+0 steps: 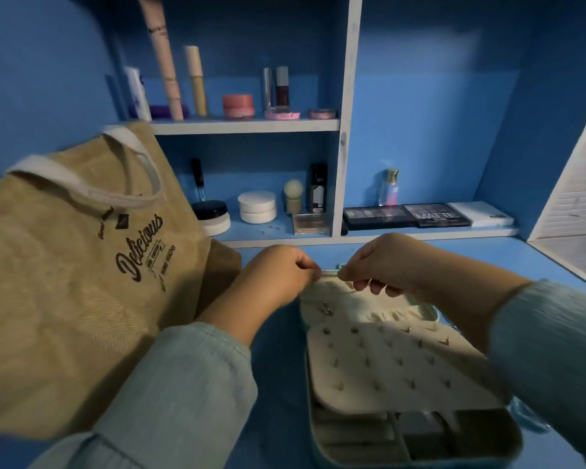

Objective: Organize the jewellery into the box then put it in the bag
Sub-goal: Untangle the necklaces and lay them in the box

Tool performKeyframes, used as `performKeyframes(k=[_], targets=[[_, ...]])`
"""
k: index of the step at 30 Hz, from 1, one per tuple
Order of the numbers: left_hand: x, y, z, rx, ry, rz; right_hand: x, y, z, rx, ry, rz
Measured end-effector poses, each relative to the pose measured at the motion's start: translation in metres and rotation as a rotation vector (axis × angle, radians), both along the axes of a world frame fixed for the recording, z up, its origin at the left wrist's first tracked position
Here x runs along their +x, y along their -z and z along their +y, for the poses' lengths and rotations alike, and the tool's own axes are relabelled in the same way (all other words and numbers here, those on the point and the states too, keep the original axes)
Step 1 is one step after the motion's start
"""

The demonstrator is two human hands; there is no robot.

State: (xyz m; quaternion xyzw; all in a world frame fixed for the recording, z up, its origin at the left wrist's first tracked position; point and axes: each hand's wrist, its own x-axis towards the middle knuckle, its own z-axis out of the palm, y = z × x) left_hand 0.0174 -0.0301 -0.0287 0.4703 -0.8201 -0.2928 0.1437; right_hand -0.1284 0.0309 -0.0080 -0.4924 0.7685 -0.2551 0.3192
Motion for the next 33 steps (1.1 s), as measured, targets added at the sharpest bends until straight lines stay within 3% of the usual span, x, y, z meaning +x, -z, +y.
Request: performKeyframes(k=[3,6,15,23,33], targets=[[-0.007,0.004,-0.005,0.026,-0.033,-0.109,0.004,0.005,-0.014,0.06,-0.029,0.116],[-0.012,0.005,-0.011,0.023,-0.075,-0.169,0.003,0.015,-0.026,0.02,-0.029,0.056],[-0.02,0.021,-0.023,0.014,-0.193,-0.134,0.007,0.024,-0.043,0.043,-0.101,0.313],[-0.03,0.024,-0.034,0.122,-0.263,-0.188,0.012,0.024,-0.048,0.032,-0.146,0.506],[-0.03,0.023,-0.039,0.178,-0.235,-0.209,0.013,0.024,-0.045,0.009,-0.203,0.435]])
